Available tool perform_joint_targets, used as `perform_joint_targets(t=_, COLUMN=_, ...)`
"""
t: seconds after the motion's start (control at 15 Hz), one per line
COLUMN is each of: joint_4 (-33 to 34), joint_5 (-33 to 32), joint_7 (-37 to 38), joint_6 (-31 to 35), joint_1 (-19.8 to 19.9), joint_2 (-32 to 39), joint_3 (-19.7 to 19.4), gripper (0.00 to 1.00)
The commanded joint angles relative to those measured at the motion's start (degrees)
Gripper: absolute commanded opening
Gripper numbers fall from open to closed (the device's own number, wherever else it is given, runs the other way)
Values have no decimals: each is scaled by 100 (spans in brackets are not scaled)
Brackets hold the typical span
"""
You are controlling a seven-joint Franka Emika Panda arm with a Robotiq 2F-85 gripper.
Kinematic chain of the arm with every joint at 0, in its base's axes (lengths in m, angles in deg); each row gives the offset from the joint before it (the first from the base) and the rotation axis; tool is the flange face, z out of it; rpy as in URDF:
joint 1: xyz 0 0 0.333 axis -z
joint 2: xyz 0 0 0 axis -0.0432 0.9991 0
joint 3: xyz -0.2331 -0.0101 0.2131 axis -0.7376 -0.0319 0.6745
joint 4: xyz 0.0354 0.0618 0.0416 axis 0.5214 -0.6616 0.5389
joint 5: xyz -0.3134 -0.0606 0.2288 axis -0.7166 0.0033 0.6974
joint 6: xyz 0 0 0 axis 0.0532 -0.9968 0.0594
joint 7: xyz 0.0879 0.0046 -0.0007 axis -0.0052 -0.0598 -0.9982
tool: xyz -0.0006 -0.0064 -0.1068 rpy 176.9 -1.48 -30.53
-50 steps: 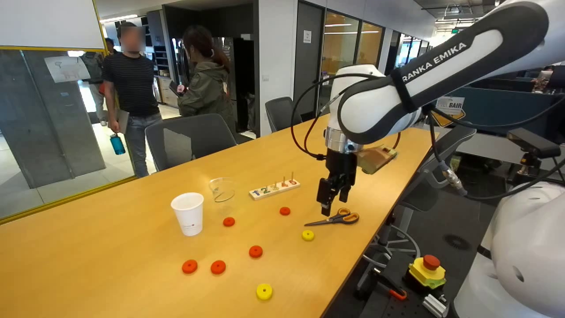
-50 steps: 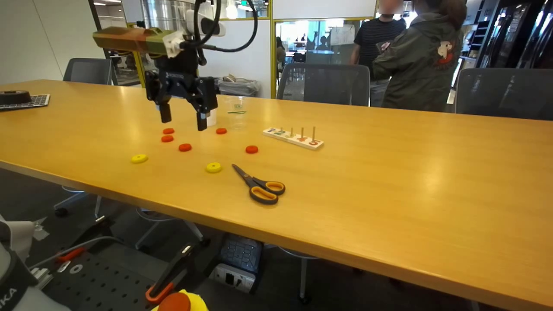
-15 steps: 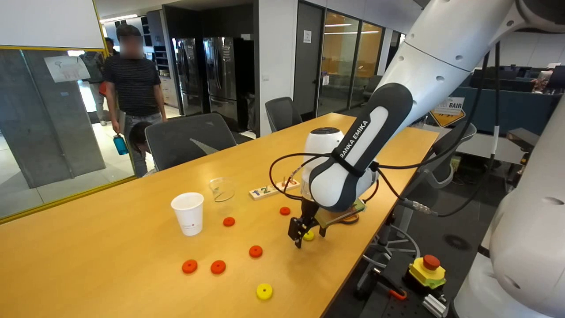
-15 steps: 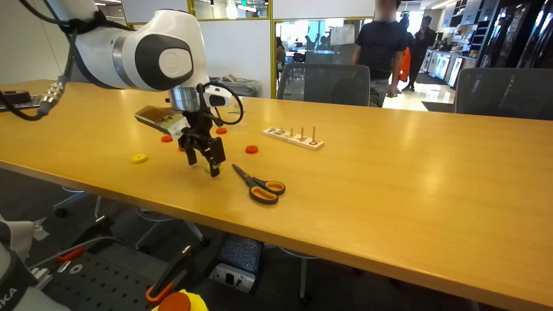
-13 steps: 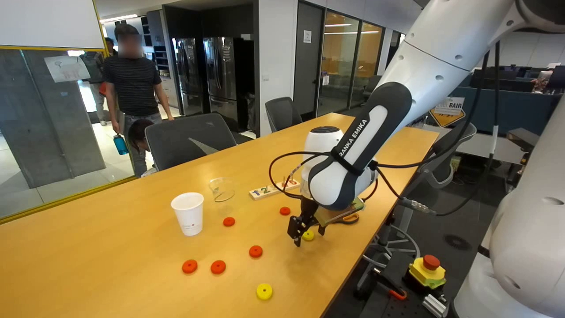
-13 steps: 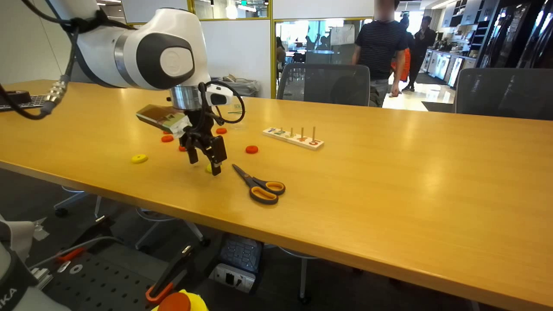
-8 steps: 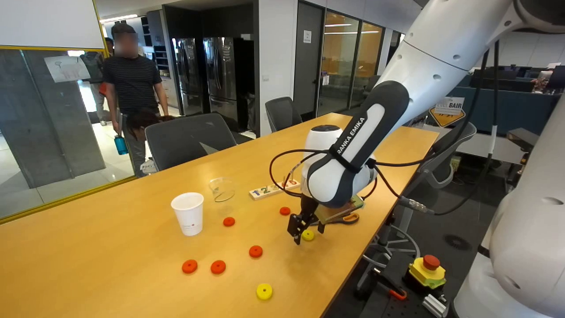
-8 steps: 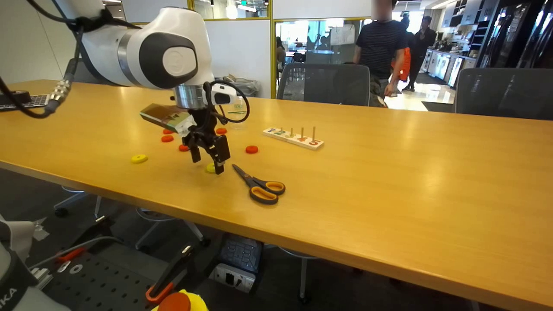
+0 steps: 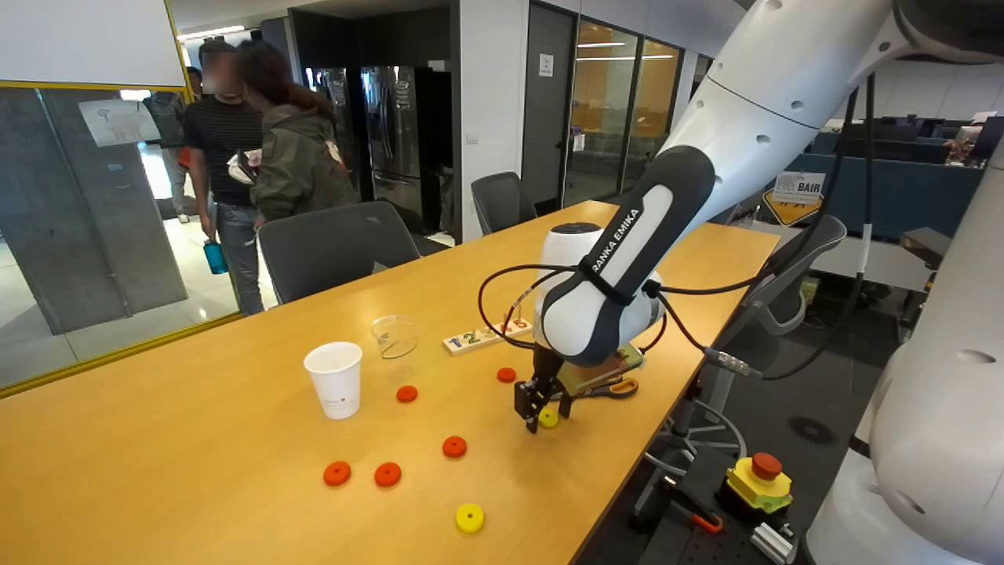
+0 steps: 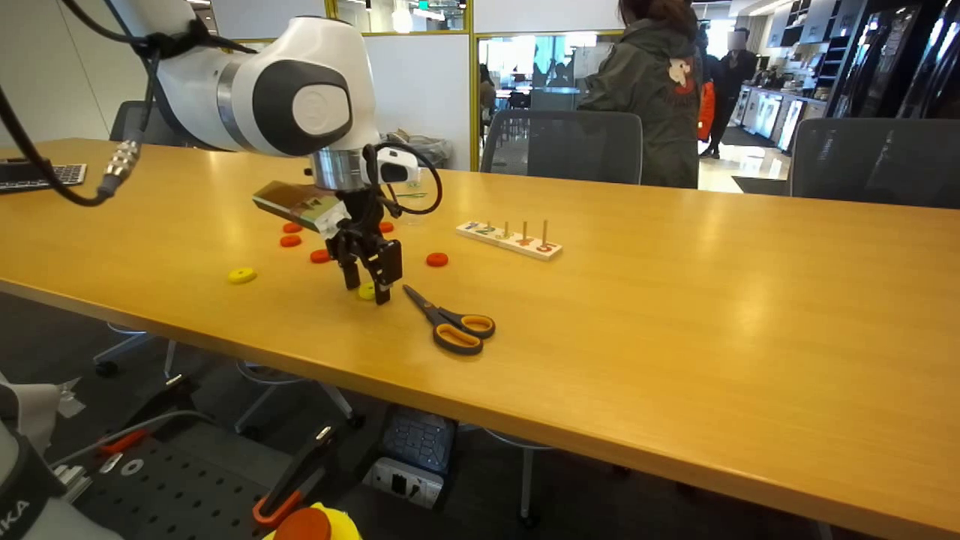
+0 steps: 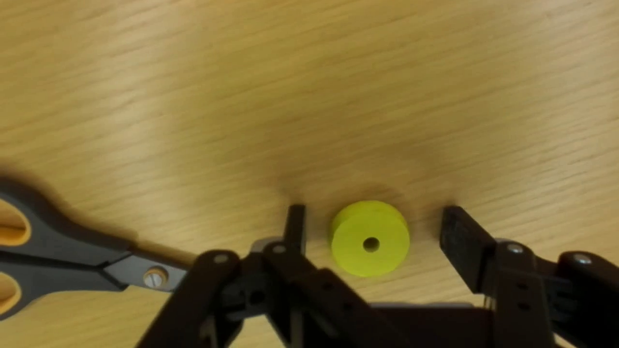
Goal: Put one yellow block in the clear cup then put the orange blocks in the white cup, then put the last yellow block in the clear cup
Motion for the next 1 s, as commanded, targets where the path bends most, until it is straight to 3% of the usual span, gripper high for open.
perform_joint_targets(t=0.0, joint_4=167, joint_5=-88, joint_7=-15, joint_6=-16, joint_1=-36, joint_2=67, joint_3=-86, gripper=43)
perform_joint_targets(t=0.2, joint_4=249, joint_5=-441, joint_7=240, joint_6=-171, joint_1=-38, joint_2=52, joint_3=-114, gripper=21)
perform_joint_targets(t=0.6, joint_4=544, joint_5=-953, joint_7=424, joint_6=-443, joint_1=-225, joint_2=-180, joint_3=55, gripper=25)
perform_joint_targets(t=0.93, joint_4=1622, joint_5=-1073, joint_7=275, joint_6=-764, joint_1=-491, joint_2=141, joint_3=297, gripper=25)
